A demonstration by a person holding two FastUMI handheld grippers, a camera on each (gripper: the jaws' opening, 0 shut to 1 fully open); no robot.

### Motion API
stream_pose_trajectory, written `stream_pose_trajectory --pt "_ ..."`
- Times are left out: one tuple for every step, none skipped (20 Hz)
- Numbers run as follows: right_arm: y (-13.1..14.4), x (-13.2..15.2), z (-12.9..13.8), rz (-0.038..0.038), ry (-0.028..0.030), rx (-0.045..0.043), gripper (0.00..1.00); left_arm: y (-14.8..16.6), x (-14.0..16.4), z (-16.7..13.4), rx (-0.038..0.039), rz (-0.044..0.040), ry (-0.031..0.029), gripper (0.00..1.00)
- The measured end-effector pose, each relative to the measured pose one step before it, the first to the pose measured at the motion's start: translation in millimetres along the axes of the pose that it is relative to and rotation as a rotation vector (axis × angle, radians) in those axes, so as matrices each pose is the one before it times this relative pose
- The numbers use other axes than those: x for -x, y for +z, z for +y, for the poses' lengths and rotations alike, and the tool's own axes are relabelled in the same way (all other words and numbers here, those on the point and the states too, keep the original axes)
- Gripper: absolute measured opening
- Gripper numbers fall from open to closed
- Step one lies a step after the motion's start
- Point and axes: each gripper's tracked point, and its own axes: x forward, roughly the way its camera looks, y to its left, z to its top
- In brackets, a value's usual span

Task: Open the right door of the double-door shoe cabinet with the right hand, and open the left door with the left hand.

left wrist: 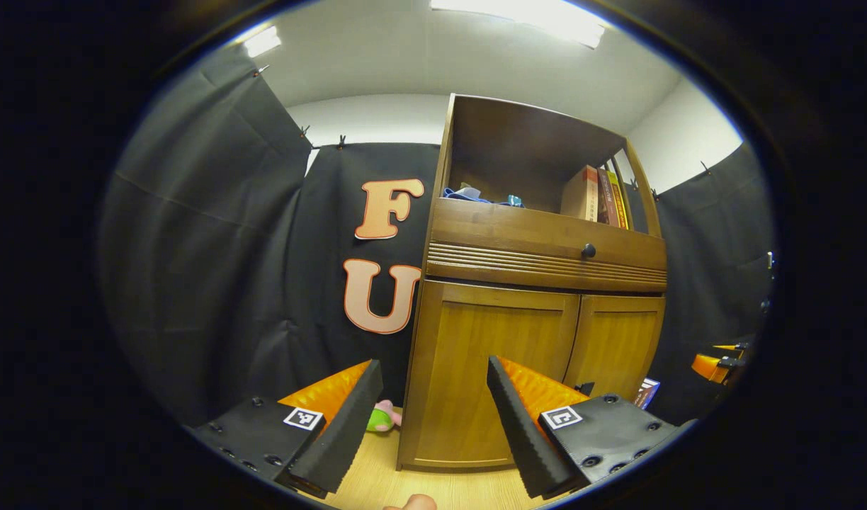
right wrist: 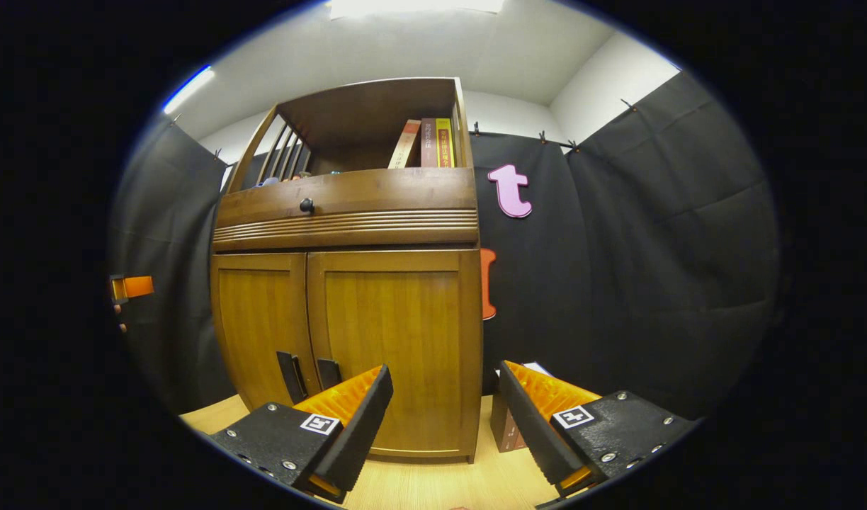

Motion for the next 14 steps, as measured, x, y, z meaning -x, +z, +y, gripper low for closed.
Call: stream_pose_trajectory --pt "-3.14 -2.83 5.38 0.00418 0.00855 -0.00116 0.94 0.90 0.45 -0.89 -0.00218 -0.00177 -0.00416 0.98" --pt "-3.35 -2.72 6.89 0.00327 0.01086 -0.00470 0.94 -0.30 0.60 -0.09 0.00000 -0.00207 -0.00319 0.95" --pt "-4.48 -2.21 7.40 0.00317 0.01345 -0.00596 0.94 0.12 -0.19 -0.38 0.00109 -0.00117 -0.00437 0.95" --pt "-4.61 -3.03 7.49 0.00491 0.01328 -0.00522 0.94 -0.35 0.50 -0.39 0.00177 -0.00024 -0.00358 0.95" --pt "-5.17 -3.13 6.94 0.00422 0.01208 -0.00419 0.94 -0.10 0.32 -0.15 0.00189 0.00120 -0.00357 0.96" --pt "-5.20 -3.33 7.05 0.00708 0.01137 -0.00228 0.94 -0.75 0.39 -0.14 0.00149 0.00205 -0.00281 0.96" --pt "-3.45 -3.61 7.17 0.00504 0.01200 -0.00262 0.94 -0.59 -0.39 0.34 -0.00026 0.00223 0.00006 0.96" --pt "-3.07 -4.21 7.51 0.00165 0.01159 -0.00318 0.94 -1.02 -0.23 -0.19 -0.00206 0.00187 -0.00034 0.96" --pt "-4.40 -4.64 6.69 0.00020 0.00928 -0.00248 0.94 -0.67 -0.48 0.51 -0.00257 0.00223 0.00096 0.96" --pt "-5.14 -4.16 7.22 0.00350 0.00768 -0.00004 0.94 -1.35 0.35 0.39 -0.00262 0.00235 0.00103 0.95" --pt "-5.89 -4.13 6.73 0.00614 0.01031 0.00146 0.94 0.03 -0.44 0.04 -0.00211 0.00115 0.00025 0.94" --pt "-4.05 -4.17 8.58 0.00397 0.01329 -0.00013 0.94 -0.76 0.00 0.35 -0.00174 -0.00011 0.00194 0.96" --pt "-4.54 -4.75 8.71 0.00360 0.01441 -0.00012 0.94 -0.17 -0.17 0.46 -0.00204 -0.00012 0.00200 0.96" --pt "-4.74 -4.88 7.68 0.00533 0.01120 0.00069 0.94 -0.49 -0.55 0.02 -0.00236 -0.00022 0.00189 0.96"
